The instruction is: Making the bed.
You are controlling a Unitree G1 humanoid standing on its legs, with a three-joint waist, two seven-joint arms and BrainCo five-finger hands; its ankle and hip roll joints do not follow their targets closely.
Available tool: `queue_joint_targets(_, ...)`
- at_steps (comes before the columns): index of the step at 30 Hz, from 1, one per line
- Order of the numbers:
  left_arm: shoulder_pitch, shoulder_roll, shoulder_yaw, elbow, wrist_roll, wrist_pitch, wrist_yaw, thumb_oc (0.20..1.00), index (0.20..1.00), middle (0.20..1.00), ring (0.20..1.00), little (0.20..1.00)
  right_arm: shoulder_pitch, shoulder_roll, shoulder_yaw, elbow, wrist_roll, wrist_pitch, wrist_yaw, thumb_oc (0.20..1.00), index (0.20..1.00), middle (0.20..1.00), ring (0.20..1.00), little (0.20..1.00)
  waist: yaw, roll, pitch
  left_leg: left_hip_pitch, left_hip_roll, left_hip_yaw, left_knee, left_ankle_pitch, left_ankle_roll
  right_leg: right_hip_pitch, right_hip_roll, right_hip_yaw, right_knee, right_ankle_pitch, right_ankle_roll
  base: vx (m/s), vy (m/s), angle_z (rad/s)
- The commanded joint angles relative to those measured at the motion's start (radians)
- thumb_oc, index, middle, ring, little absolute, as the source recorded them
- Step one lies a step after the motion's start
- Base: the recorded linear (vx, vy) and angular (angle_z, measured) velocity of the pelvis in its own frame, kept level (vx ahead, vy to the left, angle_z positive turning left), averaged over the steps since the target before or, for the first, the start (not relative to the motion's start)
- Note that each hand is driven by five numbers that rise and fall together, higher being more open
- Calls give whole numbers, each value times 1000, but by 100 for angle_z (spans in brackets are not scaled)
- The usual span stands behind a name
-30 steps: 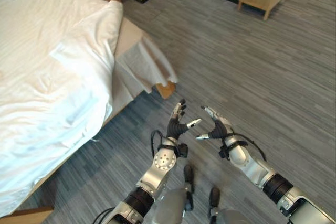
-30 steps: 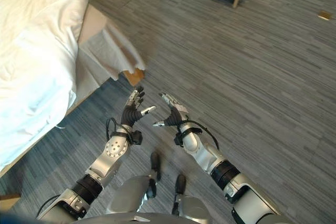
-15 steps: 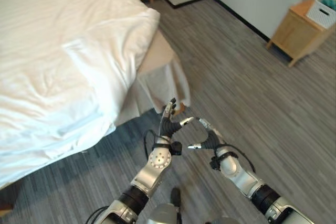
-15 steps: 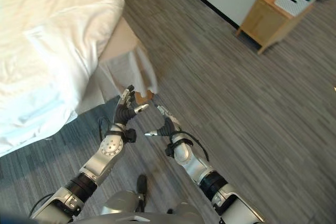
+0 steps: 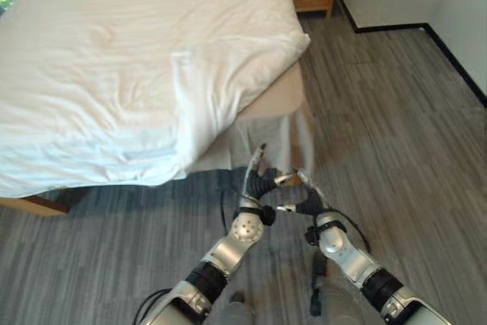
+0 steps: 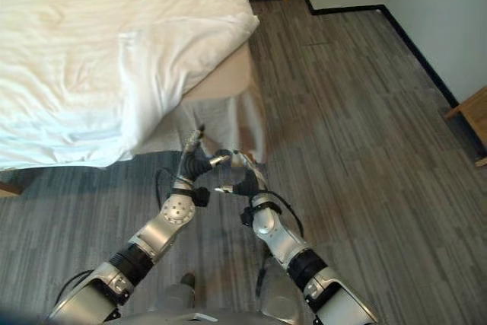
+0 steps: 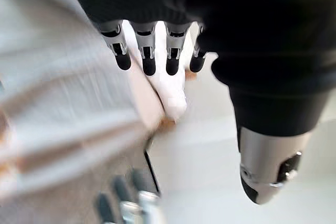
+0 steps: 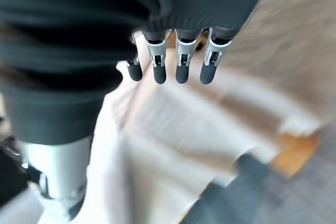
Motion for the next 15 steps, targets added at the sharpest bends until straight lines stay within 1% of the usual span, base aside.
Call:
queue_joint_targets(1, -62, -5, -18, -25, 6, -69, 12, 1000, 1000, 1000, 1000, 1000, -28, 63, -4, -53, -4, -43, -42, 1000, 1000, 1000, 1000, 1000, 0, -13, -18, 178, -72, 0, -157, -55, 34, -66, -95, 97, -139, 58, 133, 538, -309, 5)
queue_joint_targets(2, -30, -6, -11, -25, -19, -84, 7, 1000, 1000, 1000, 1000, 1000, -9, 51, 0, -53, -10, -50, -39, 1000, 1000, 1000, 1000, 1000, -14, -13, -43, 210, -30, 13, -130, -62, 11, -38, -77, 106, -137, 70, 130, 460, -290, -17)
queue_joint_targets(3, -10, -5, -2, -23, -30, -90, -2, 1000, 1000, 1000, 1000, 1000, 0, 37, 3, -44, -23, -52, -37, 1000, 1000, 1000, 1000, 1000, -17, -13, -57, 199, -18, 13, -85, -28, -6, -23, -73, 103, -139, 73, 113, 486, -283, -18)
queue_joint_targets(4, -9, -5, -2, -23, -30, -90, -2, 1000, 1000, 1000, 1000, 1000, 1, 37, 4, -44, -23, -52, -38, 1000, 1000, 1000, 1000, 1000, -15, -4, -58, 203, -8, 18, -83, -38, -5, -19, -63, 101, -139, 65, 114, 295, -163, -2)
queue_joint_targets(5, 13, -4, 13, -20, -62, -107, -10, 1000, 1000, 1000, 1000, 1000, 6, 25, -1, -35, -37, -53, -36, 1000, 1000, 1000, 1000, 1000, -9, 9, -65, 166, 3, 30, 12, 33, -34, 16, -48, 86, -139, 59, 94, 219, -214, 6)
queue_joint_targets(6, 34, 8, 16, -36, -73, -117, -21, 1000, 1000, 1000, 1000, 1000, 13, -9, -15, -39, -53, -50, -39, 1000, 1000, 1000, 1000, 1000, 15, -3, -35, -3, -25, 55, 282, 190, -68, 83, -60, 71, -139, 40, 51, 292, -324, 12)
queue_joint_targets(7, 50, 63, 74, -58, -87, -121, -64, 1000, 1000, 1000, 1000, 1000, 30, -274, -193, -84, 189, -63, 169, 1000, 1000, 1000, 1000, 1000, 8, -21, -34, -57, -3, 106, 367, 214, -45, 112, -54, 58, -139, 12, 38, 148, -245, 13)
queue_joint_targets(8, 49, 60, 72, -59, -87, -120, -65, 1000, 1000, 1000, 1000, 1000, 33, -280, -197, -90, 192, -60, 173, 1000, 1000, 1000, 1000, 1000, 8, -21, -36, -61, -6, 104, 368, 217, -45, 109, -57, 57, -139, 13, 38, 241, -319, 18)
queue_joint_targets(9, 55, 59, 77, -96, -87, -117, -58, 1000, 1000, 1000, 1000, 1000, 36, -214, -122, -166, 71, -70, 76, 1000, 1000, 1000, 1000, 1000, 31, -50, 7, -151, 16, 227, 496, 197, -14, 159, -71, 43, -139, -14, 14, 184, -254, 12)
queue_joint_targets(10, 61, 61, 80, -112, -78, -112, -58, 1000, 1000, 1000, 1000, 1000, 37, -210, -122, -184, 43, -74, 57, 1000, 1000, 1000, 1000, 1000, 46, -52, 22, -203, 28, 267, 505, 175, -12, 167, -78, 35, -139, -33, 10, 275, -298, 2)
queue_joint_targets(11, 62, 57, 85, -118, -74, -107, -58, 1000, 1000, 1000, 1000, 1000, 33, -204, -125, -188, 34, -68, 48, 1000, 1000, 1000, 1000, 1000, 60, -52, 29, -244, 29, 309, 478, 150, -6, 182, -75, 27, -139, -54, 7, 231, -112, -6)
queue_joint_targets(12, 65, 54, 86, -127, -69, -103, -59, 1000, 1000, 1000, 1000, 1000, 31, -196, -131, -190, 27, -63, 39, 1000, 1000, 1000, 1000, 1000, 74, -52, 33, -273, 21, 342, 448, 127, -3, 199, -73, 17, -139, -76, 7, 313, -99, 11)
queue_joint_targets(13, 73, 55, 92, -137, -67, -102, -61, 1000, 1000, 1000, 1000, 1000, 37, -189, -139, -192, 32, -65, 31, 1000, 1000, 1000, 1000, 1000, 82, -52, 33, -295, -2, 382, 384, 110, 9, 210, -69, 8, -139, -98, 7, 335, -61, 22)
queue_joint_targets(14, 82, 56, 97, -146, -69, -101, -67, 1000, 1000, 1000, 1000, 1000, 45, -181, -147, -200, 42, -69, 28, 1000, 1000, 1000, 1000, 1000, 82, -46, 29, -310, -21, 424, 313, 96, 22, 217, -58, -1, -139, -118, 8, 368, -10, 41)
queue_joint_targets(15, 99, 56, 103, -151, -69, -98, -72, 1000, 1000, 1000, 1000, 1000, 52, -165, -148, -194, 52, -71, 24, 1000, 1000, 1000, 1000, 1000, 87, -32, 23, -324, -43, 483, 230, 125, 29, 232, -39, -11, -139, -145, 10, 355, 46, 46)
